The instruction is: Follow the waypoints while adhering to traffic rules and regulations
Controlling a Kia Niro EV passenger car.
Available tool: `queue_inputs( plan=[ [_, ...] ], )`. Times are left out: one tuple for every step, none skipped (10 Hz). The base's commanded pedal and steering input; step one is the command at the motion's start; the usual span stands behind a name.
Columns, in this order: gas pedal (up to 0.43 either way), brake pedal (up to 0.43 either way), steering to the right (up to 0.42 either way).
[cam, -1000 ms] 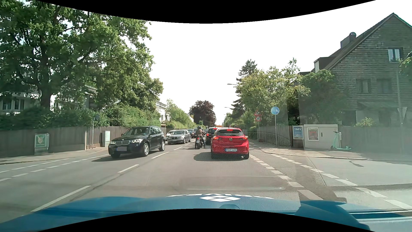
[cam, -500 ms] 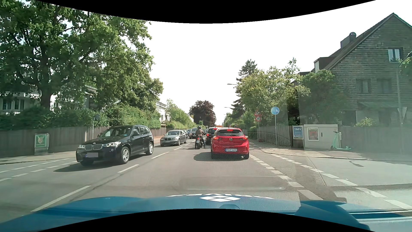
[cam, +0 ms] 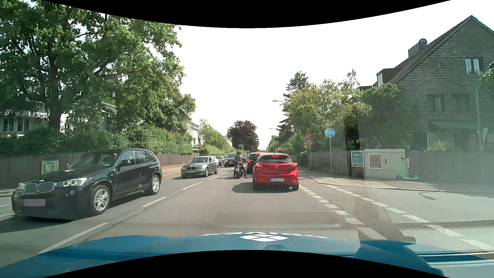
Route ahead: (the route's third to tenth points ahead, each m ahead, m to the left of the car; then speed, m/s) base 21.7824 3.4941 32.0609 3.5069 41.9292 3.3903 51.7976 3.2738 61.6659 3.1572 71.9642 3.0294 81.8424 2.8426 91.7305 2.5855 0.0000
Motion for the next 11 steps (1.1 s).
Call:
queue_inputs(
  plan=[
    [0.000, 0.421, 0.000],
    [0.000, 0.421, -0.001],
    [0.000, 0.421, 0.000],
    [0.000, 0.421, 0.000],
    [0.000, 0.421, -0.001],
    [0.000, 0.421, 0.000],
    [0.000, 0.421, 0.000],
    [0.000, 0.421, -0.001],
    [0.000, 0.421, -0.001],
    [0.000, 0.421, 0.000],
    [0.000, 0.421, 0.000]
  ],
)
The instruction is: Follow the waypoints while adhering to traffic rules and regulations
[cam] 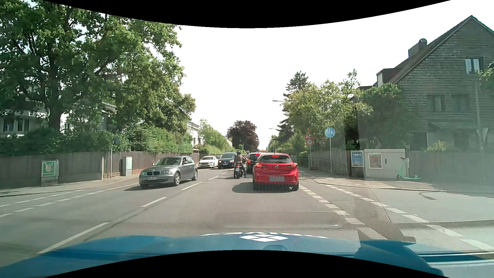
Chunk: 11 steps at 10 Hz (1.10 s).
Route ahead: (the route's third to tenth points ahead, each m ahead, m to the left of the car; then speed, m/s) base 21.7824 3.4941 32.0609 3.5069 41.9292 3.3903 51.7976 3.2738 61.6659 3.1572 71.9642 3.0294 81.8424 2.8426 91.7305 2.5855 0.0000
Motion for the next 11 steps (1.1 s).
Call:
queue_inputs(
  plan=[
    [0.000, 0.421, 0.000],
    [0.000, 0.421, 0.000],
    [0.000, 0.421, -0.001],
    [0.000, 0.421, -0.001],
    [0.000, 0.421, 0.000],
    [0.000, 0.421, -0.001],
    [0.000, 0.421, 0.000],
    [0.000, 0.421, 0.000],
    [0.000, 0.421, 0.000],
    [0.000, 0.427, 0.000],
    [0.000, 0.421, -0.001]
  ],
)
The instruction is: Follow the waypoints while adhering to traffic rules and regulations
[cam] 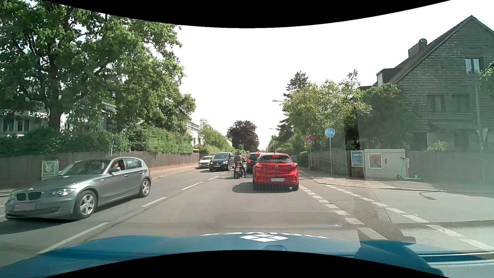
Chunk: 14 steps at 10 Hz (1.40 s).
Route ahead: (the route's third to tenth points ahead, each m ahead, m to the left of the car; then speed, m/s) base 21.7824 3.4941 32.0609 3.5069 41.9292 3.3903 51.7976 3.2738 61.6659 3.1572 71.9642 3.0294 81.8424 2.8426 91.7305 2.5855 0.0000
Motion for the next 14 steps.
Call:
queue_inputs(
  plan=[
    [0.000, 0.421, 0.000],
    [0.000, 0.421, 0.000],
    [0.000, 0.421, 0.000],
    [0.000, 0.421, 0.000],
    [0.000, 0.421, 0.000],
    [0.000, 0.421, 0.000],
    [0.000, 0.421, -0.001],
    [0.000, 0.421, -0.001],
    [0.000, 0.421, -0.001],
    [0.000, 0.421, 0.000],
    [0.000, 0.421, 0.000],
    [0.000, 0.421, 0.000],
    [0.000, 0.421, -0.001],
    [0.000, 0.421, 0.000]
  ],
)
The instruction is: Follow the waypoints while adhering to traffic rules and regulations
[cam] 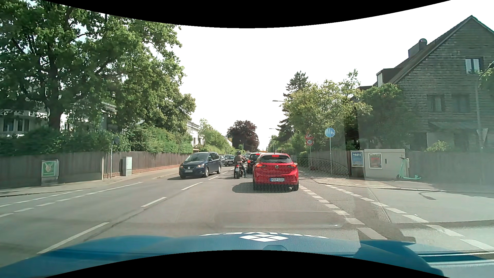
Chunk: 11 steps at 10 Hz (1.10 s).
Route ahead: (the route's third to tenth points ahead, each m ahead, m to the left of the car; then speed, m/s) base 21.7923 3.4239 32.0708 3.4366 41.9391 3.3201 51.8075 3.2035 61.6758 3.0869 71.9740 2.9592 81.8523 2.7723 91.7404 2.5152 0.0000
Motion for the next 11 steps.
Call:
queue_inputs(
  plan=[
    [0.000, 0.421, -0.001],
    [0.000, 0.427, 0.000],
    [0.000, 0.421, 0.000],
    [0.000, 0.421, -0.001],
    [0.000, 0.421, 0.000],
    [0.000, 0.421, 0.000],
    [0.000, 0.421, 0.000],
    [0.000, 0.421, 0.000],
    [0.000, 0.421, 0.000],
    [0.000, 0.421, 0.000],
    [0.000, 0.421, 0.000]
  ],
)
